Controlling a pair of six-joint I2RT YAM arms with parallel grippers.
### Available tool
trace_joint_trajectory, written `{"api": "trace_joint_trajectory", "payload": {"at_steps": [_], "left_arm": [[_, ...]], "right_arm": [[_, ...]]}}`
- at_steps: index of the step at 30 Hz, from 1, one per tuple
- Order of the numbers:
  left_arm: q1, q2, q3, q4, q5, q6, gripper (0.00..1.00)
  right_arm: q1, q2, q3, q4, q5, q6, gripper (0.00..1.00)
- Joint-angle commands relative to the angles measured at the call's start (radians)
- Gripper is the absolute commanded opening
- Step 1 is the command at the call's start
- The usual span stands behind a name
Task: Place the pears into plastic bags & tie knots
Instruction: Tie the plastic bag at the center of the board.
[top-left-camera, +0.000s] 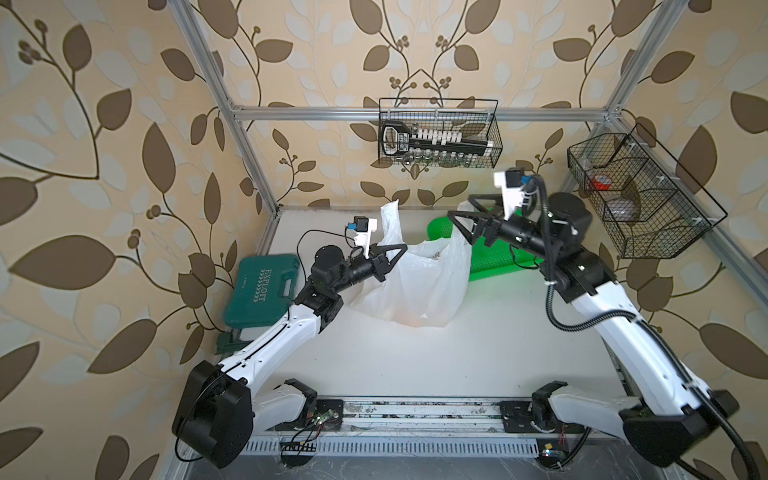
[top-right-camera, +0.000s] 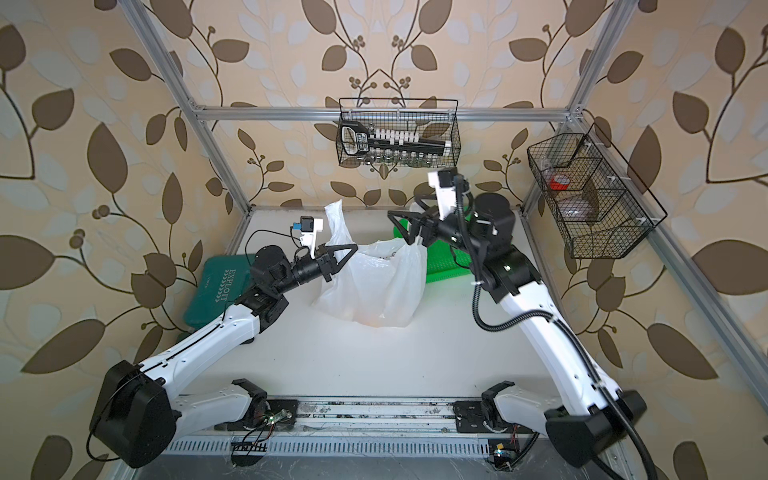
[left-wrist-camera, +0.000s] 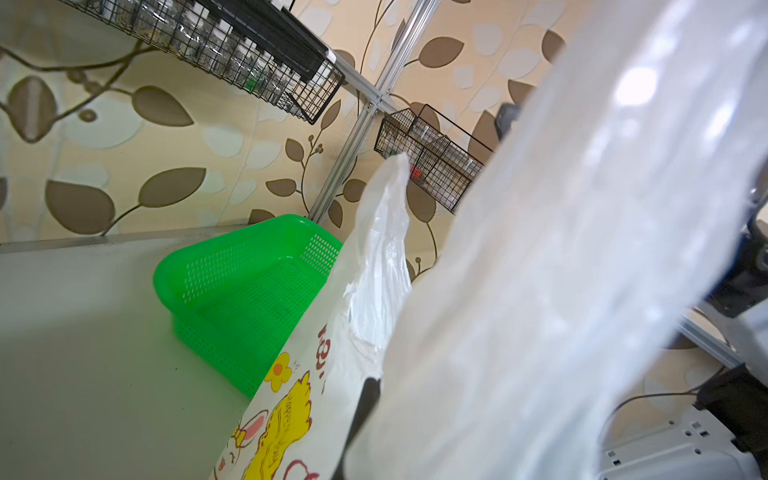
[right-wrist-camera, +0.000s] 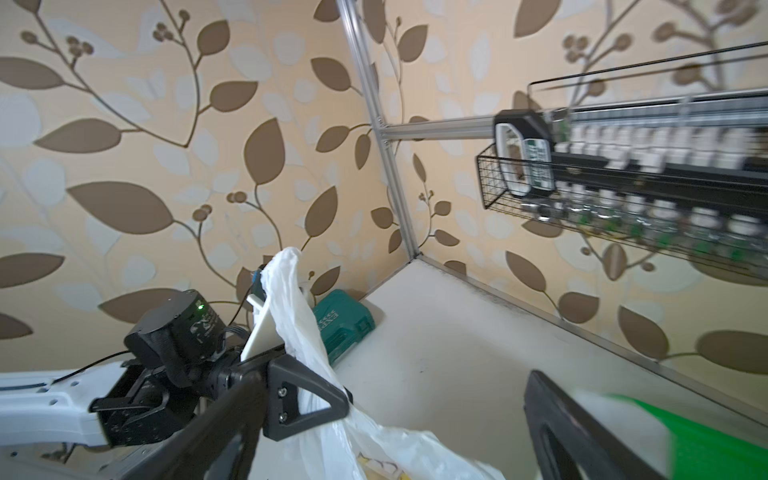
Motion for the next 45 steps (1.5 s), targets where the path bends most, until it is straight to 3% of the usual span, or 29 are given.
{"api": "trace_joint_trajectory", "payload": {"at_steps": [1, 6, 13, 25, 38, 41, 45], "left_arm": [[-0.003, -0.049, -0.013, -0.008, -0.007, 0.033, 0.0], [-0.003, -0.069, -0.013, -0.04, 0.008, 0.048, 0.0], [-0.003, -0.065, 0.006, -0.068, 0.028, 0.053, 0.0], [-0.003, -0.065, 0.011, -0.074, 0.03, 0.053, 0.0], [-0.004, -0.064, 0.014, -0.073, 0.032, 0.054, 0.0], [-0.005, -0.065, 0.014, -0.073, 0.033, 0.054, 0.0], [-0.004, -0.071, 0.011, -0.079, 0.033, 0.054, 0.0]], "right_arm": [[-0.059, -0.092, -0.177, 0.046, 0.052, 0.027, 1.0], [-0.115, -0.181, -0.402, 0.119, -0.087, -0.017, 1.0], [-0.123, -0.094, -0.483, 0.241, -0.132, -0.031, 1.0], [-0.12, 0.165, -0.376, 0.417, -0.188, 0.021, 1.0], [-0.028, 0.351, -0.244, 0.399, -0.173, -0.038, 0.99], [-0.027, 0.358, -0.241, 0.395, -0.154, -0.04, 0.84], [-0.04, 0.316, -0.246, 0.385, -0.138, -0.038, 0.23]]}}
